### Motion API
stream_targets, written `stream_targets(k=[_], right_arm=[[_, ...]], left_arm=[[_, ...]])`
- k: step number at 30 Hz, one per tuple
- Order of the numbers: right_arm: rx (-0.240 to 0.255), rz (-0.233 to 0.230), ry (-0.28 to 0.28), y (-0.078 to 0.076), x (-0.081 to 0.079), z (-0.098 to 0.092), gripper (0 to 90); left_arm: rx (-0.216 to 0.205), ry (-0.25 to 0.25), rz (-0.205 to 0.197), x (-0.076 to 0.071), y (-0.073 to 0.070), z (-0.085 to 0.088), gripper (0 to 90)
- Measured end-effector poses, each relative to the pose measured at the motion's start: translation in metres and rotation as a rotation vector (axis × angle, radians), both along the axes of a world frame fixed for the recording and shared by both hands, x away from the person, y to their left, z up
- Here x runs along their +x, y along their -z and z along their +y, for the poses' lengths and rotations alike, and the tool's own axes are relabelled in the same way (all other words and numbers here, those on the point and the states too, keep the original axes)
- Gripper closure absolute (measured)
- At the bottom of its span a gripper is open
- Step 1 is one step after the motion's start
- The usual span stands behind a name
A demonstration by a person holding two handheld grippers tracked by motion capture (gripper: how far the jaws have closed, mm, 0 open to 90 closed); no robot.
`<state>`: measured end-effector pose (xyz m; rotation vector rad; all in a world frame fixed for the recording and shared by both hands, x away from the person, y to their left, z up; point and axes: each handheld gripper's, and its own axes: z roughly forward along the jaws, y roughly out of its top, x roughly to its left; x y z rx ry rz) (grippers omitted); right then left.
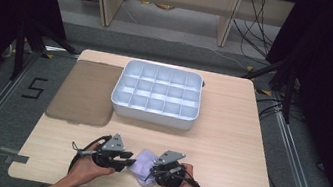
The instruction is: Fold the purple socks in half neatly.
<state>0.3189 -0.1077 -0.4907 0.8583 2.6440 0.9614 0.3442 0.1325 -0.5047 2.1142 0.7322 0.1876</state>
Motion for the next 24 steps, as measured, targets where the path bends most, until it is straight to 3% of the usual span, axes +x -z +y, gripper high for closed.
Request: stream_targets(k=[2, 4, 6, 10, 12, 15, 17, 21, 22, 23, 24], right_arm=[[0.034, -0.017, 0.020, -0.006, 0.001, -0.004, 83.0], [0.033, -0.013, 0.029, -0.008, 0.001, -0.006, 83.1], [0.056, -0.012, 0.052, -0.011, 0.001, -0.009, 83.2], [0.051, -0.008, 0.043, -0.011, -0.001, -0.005, 83.1], [0.052, -0.014, 0.019, -0.010, 0.000, -0.004, 82.9], [0.064, -0.023, 0.029, -0.008, -0.001, -0.003, 82.7], [0.060, -0.019, 0.026, -0.009, 0.000, -0.003, 82.7], [0.070, -0.007, 0.052, -0.007, 0.000, -0.004, 82.6], [0.076, -0.020, 0.043, -0.008, 0.000, -0.003, 82.5], [0.076, -0.020, 0.043, -0.008, 0.000, -0.003, 82.5], [0.068, 0.001, 0.041, -0.009, -0.001, -0.003, 82.5]], left_arm=[[-0.030, -0.033, 0.030, 0.001, -0.003, 0.005, 58.5], [-0.030, -0.037, 0.047, 0.002, -0.002, 0.006, 56.3], [-0.047, -0.047, 0.104, 0.004, 0.001, 0.006, 53.6], [-0.035, -0.035, 0.137, 0.004, 0.005, 0.002, 53.1], [-0.034, -0.047, 0.143, 0.005, 0.007, -0.001, 53.1], [-0.044, -0.060, 0.139, 0.004, 0.009, -0.003, 54.5], [-0.029, -0.052, 0.130, 0.003, 0.012, -0.006, 55.0], [-0.012, -0.047, 0.102, 0.001, 0.013, -0.010, 63.1], [-0.022, -0.048, 0.109, 0.000, 0.014, -0.011, 73.1], [-0.037, -0.050, 0.123, 0.000, 0.015, -0.011, 73.1], [-0.048, -0.046, 0.110, -0.001, 0.015, -0.011, 77.5]])
